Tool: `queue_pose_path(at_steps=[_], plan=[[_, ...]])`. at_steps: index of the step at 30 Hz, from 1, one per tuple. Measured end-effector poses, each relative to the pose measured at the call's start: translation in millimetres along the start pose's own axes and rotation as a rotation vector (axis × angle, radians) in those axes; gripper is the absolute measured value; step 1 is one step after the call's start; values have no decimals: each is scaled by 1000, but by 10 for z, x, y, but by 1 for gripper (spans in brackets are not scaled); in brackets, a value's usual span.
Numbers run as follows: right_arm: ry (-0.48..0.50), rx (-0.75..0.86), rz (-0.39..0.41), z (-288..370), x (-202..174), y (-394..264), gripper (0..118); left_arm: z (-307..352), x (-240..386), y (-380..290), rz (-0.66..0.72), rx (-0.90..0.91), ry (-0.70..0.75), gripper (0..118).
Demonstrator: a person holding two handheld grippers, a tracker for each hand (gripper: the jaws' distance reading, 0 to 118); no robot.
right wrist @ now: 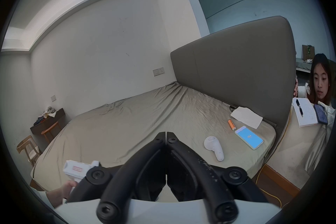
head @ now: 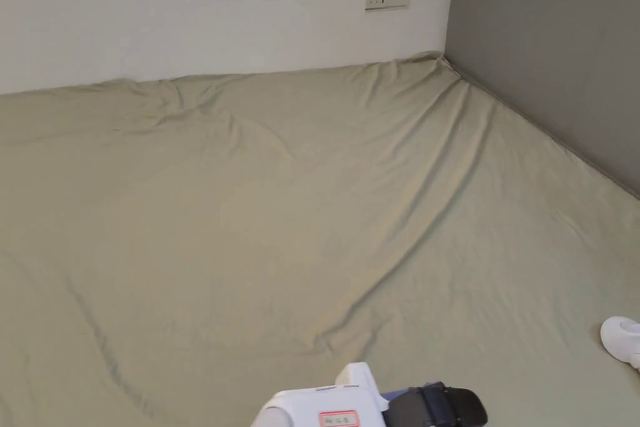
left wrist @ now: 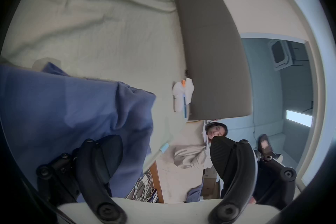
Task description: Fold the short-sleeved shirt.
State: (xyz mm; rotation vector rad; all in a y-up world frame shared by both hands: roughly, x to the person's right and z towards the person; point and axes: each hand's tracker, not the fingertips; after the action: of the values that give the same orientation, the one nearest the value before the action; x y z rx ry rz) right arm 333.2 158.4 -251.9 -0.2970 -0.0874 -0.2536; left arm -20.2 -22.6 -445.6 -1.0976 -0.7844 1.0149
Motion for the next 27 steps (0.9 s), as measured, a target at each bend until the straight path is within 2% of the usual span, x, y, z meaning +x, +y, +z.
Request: queue_pose_path(at_steps=[1, 3, 4, 6, 7, 10, 12, 15, 21, 25, 27], plan=[[-2, 1, -1, -1, 4, -2, 1, 159, 58, -34, -47, 24, 24, 94], [-2, 2, -3, -17, 8, -11, 1, 455, -82, 26, -172, 95, 101, 71], [-2, 1, -5, -26, 3, -17, 1, 569, -65, -1, -229, 120, 136, 47], [0, -1, -10, -44, -1, -38, 1, 682, -80, -29, -284, 153, 248, 15], [1, -3, -13, -53, -2, -51, 1, 682, -94, -28, -283, 142, 266, 2], [-1, -15, -22, -80, -13, -89, 1, 491, -207, -36, -186, 40, 196, 1], [1, -22, -30, -75, -5, -105, 1, 234, -243, -74, -203, -9, 159, 0], [-16, -28, -20, -43, 10, -104, 1, -236, -220, -198, -267, -92, 240, 0], [-47, -23, -4, 59, 62, -60, 1, -701, -196, -346, -240, -161, 212, 0], [-27, -45, -24, -18, 32, -110, 1, -366, -57, -348, -281, -136, 158, 0], [54, -130, -34, -177, -36, -197, 1, 75, 122, -366, -299, -56, 120, 0]])
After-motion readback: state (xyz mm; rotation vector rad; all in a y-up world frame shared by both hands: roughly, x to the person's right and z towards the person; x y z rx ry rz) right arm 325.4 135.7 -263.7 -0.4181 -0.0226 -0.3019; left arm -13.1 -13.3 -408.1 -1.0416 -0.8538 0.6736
